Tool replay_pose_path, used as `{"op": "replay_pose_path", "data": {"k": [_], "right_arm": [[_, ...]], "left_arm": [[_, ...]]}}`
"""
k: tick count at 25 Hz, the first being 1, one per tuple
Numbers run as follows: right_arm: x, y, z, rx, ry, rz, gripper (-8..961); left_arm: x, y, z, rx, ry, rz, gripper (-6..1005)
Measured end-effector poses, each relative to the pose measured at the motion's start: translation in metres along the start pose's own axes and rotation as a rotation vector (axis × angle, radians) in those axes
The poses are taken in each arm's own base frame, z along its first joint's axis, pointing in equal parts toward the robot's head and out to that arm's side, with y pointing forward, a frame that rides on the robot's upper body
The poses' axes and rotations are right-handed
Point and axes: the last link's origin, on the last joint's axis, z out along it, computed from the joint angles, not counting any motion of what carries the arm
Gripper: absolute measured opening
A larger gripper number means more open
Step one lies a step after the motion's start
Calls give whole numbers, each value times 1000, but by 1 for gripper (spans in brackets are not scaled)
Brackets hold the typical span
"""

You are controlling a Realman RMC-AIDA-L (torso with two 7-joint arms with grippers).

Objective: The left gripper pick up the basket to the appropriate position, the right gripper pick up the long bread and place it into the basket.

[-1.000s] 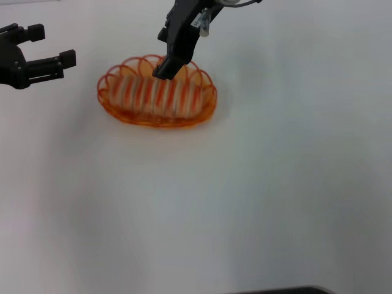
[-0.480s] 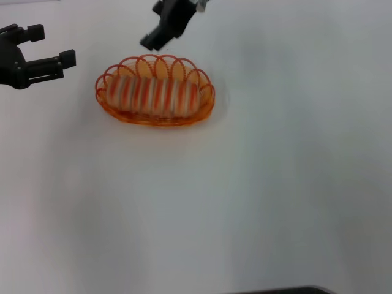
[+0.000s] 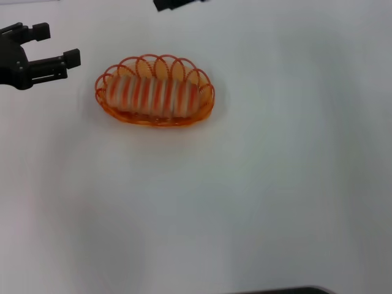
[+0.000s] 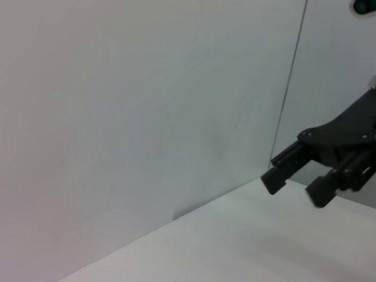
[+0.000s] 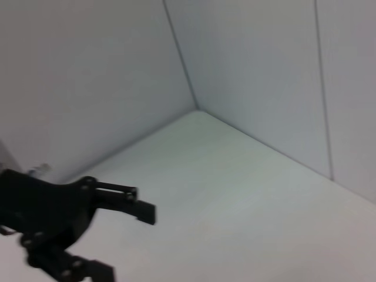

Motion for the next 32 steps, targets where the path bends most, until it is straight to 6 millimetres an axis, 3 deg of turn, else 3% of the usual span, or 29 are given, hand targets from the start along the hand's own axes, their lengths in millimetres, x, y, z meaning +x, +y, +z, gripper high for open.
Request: {"op": "replay_pose_path", "data": {"k": [7,18,24,32], "right_arm": [[53,-1,-41,-115,-90,5,718],[152,7,-72,-58,-242,-112,724],[188,9,-82,-1,-316,-130,727],[213,5,-87,71,-329,-117,727]], "left_arm": [[3,4,-1,-42,-2,-2,877],[-4,11,-3,-92,-48,-20,876],[-18,14,-1,-108,-97,-58,876],[-44,22,0,-122,-135,-117,877]]}}
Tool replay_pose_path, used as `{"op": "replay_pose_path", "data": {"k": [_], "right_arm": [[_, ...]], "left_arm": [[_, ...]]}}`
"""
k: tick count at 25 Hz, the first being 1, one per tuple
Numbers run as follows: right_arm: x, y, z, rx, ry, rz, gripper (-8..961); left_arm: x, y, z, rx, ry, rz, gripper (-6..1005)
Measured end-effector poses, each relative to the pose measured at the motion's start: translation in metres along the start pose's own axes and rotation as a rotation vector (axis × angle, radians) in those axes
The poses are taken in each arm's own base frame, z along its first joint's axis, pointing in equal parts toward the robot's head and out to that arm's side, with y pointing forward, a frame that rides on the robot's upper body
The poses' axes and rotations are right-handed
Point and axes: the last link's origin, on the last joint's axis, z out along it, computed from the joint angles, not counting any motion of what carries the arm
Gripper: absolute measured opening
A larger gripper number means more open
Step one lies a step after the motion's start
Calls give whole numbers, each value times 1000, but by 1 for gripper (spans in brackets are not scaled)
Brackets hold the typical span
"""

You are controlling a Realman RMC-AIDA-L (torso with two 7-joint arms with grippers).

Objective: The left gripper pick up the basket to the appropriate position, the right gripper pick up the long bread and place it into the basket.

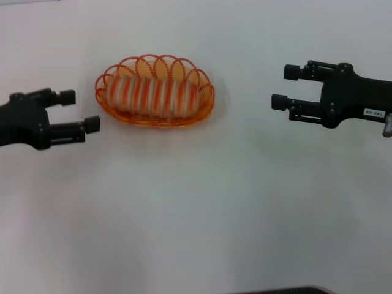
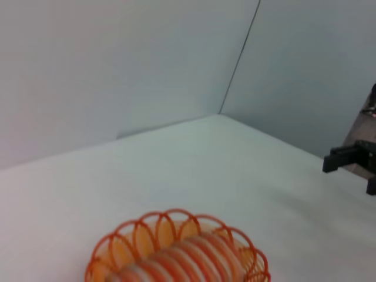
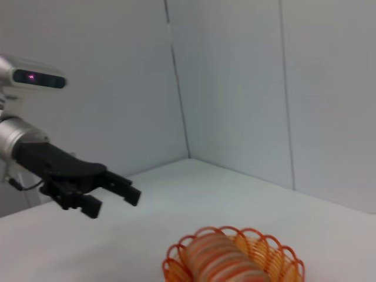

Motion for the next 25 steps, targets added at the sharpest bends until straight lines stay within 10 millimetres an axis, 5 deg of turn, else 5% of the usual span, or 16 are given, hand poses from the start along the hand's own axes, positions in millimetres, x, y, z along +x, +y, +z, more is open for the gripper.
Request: {"op": "replay_pose_path", "data": {"k": [5,25], "right_arm": [[9,2,-7,25,12,6,727],[19,-1,3,42,70,25,727]], "left_arm": [[-12,1,5,-8,-29,-40,876],[-10,2,7,-24,-24,-41,877]]}}
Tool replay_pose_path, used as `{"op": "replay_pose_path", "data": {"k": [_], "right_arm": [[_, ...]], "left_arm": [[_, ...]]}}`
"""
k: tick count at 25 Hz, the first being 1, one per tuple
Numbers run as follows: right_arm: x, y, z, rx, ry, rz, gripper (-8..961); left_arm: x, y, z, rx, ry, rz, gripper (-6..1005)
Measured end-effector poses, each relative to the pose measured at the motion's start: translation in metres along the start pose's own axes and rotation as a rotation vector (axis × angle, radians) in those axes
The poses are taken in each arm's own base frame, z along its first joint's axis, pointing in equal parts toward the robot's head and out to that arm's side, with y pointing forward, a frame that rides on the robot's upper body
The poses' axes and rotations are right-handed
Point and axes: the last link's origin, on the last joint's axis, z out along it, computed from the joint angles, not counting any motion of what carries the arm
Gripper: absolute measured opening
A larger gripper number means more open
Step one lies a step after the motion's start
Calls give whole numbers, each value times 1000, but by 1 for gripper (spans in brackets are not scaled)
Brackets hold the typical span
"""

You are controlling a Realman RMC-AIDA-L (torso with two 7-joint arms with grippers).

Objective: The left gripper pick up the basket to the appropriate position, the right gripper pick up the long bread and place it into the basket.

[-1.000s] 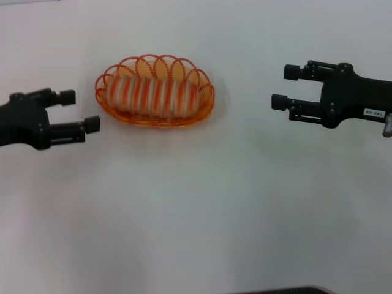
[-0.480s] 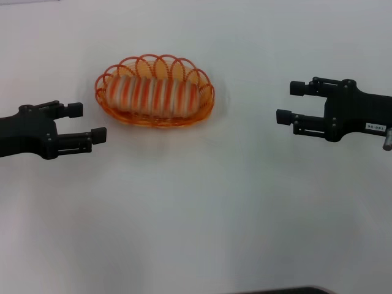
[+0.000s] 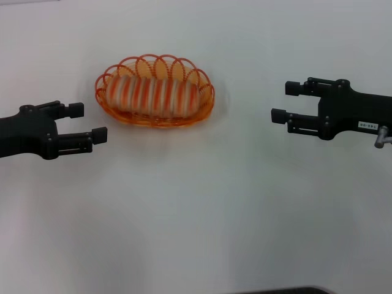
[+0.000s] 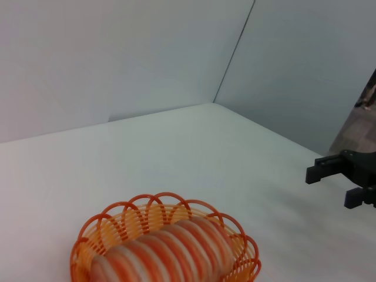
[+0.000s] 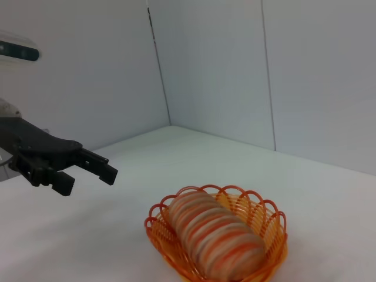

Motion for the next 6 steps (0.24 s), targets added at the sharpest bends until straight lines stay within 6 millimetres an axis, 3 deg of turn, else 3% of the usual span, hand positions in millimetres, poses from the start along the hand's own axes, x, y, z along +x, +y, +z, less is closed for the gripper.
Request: {"op": "replay_pose_path", "data": {"k": [6], "right_arm": [[-3,-3,4,2,0,-2,727]], "left_arm": [[0,0,0,-1,5,-9,876]]}}
